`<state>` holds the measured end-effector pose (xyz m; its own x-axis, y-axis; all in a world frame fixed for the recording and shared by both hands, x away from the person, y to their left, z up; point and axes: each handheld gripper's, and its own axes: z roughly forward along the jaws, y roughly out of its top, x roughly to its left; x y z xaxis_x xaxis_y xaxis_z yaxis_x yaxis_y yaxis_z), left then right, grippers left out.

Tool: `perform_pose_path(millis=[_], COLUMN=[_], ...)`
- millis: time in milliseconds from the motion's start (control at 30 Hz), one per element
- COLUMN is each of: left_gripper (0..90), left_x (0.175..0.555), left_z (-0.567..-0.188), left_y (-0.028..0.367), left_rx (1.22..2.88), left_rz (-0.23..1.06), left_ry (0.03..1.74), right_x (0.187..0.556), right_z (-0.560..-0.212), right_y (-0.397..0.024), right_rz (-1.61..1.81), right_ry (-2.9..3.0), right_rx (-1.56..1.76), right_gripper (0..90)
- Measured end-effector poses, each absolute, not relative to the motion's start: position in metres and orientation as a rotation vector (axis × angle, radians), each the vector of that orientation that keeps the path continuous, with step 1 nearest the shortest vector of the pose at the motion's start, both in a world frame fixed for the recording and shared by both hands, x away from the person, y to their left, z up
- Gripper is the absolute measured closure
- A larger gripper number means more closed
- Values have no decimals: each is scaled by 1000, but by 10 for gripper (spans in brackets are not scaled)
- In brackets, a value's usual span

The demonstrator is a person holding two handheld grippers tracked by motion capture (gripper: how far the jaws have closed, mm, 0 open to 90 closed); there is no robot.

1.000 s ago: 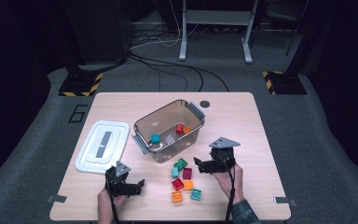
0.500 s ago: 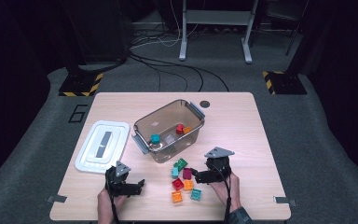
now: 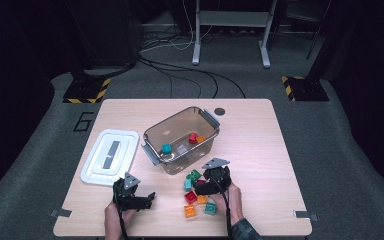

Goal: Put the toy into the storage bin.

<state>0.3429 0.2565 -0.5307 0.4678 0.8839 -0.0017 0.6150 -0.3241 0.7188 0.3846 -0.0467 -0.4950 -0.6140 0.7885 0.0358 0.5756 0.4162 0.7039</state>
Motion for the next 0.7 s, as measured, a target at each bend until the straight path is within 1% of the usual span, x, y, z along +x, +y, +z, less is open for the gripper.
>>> perform_pose_path(millis=[167,700], left_gripper=[12,12], left_x=[343,343], left_z=[-531,-531], left_y=[256,256], left_rx=[2058,2058], left_rz=[525,525], left_ry=[1240,1240], right_x=[385,386], right_z=[-500,-507], right_y=[-45,-81], right_rz=[968,902], right_ry=[2381,2307], right_rx=[1207,1306], right_gripper=[139,161])
